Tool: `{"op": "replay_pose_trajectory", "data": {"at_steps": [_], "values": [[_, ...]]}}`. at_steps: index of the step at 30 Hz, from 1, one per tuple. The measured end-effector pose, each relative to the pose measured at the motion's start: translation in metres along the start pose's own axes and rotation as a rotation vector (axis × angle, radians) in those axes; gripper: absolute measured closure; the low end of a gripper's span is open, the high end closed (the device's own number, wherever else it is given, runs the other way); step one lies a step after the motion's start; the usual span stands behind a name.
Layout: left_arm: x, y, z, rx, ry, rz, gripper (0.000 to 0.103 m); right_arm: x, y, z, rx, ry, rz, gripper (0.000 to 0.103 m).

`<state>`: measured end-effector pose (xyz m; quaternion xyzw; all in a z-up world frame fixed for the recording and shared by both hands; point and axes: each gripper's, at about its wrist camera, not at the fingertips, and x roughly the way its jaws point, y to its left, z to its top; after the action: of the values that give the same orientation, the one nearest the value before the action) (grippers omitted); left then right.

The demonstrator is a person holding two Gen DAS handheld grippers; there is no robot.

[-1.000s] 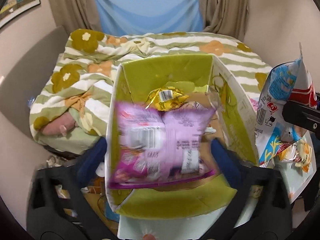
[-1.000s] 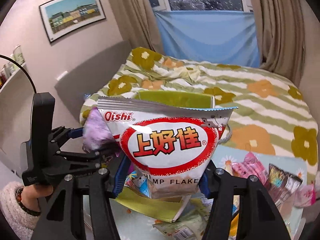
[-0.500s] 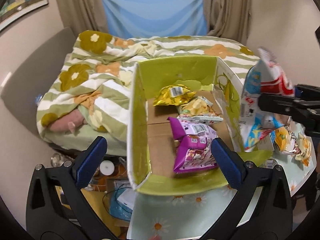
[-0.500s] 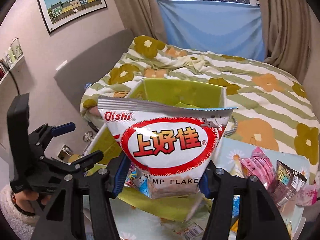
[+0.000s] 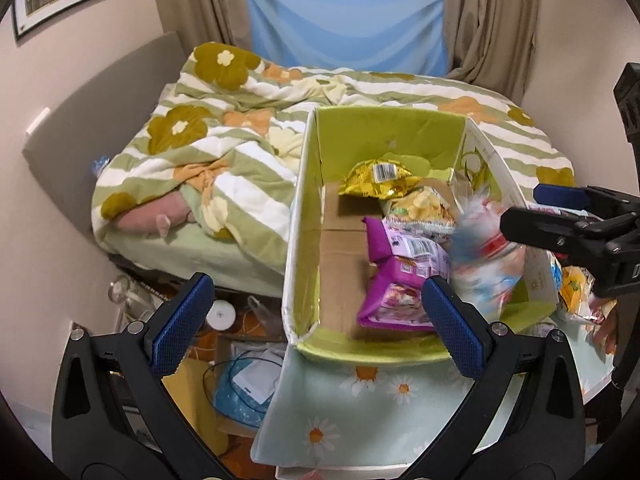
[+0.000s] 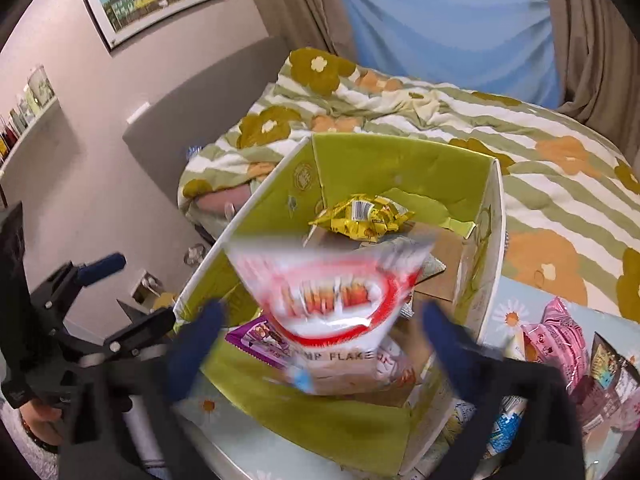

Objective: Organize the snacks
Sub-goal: 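Open left gripper over the box while right lowers and releases its bag, then move both grippers back toward the remaining snack pile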

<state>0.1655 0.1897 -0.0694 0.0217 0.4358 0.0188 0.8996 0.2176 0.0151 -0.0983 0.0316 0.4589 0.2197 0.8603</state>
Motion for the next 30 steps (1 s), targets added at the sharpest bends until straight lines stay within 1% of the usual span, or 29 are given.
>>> {"op": "replay_pose_trajectory", "data": {"at_steps": [4,9,13,18,22,25,30], "values": [[-0.001,-0.004,-0.003,0.003,0.003,0.002,0.000,-0.006,0.004,-0.008,-0.019,-0.005,-0.015,0.000],[-0.011,-0.007,-0.001,0.003,-0.024,-0.001,0.000,-0.017,0.011,-0.010,-0.044,-0.015,-0.022,0.000],[-0.024,-0.010,0.001,0.014,-0.062,0.006,0.000,-0.033,0.017,-0.008,-0.063,-0.054,-0.034,0.000],[-0.042,-0.016,0.009,0.040,-0.112,0.004,0.000,-0.062,0.022,-0.007,-0.060,-0.127,-0.051,0.000],[-0.056,-0.022,0.016,0.069,-0.148,-0.028,0.000,-0.086,0.026,-0.008,-0.045,-0.174,-0.091,0.000],[-0.063,-0.031,0.021,0.092,-0.166,-0.066,0.000,-0.107,0.024,-0.014,-0.010,-0.206,-0.140,0.000],[-0.072,-0.060,0.025,0.143,-0.206,-0.150,0.000,-0.143,0.010,-0.037,0.055,-0.252,-0.231,0.000]]}}
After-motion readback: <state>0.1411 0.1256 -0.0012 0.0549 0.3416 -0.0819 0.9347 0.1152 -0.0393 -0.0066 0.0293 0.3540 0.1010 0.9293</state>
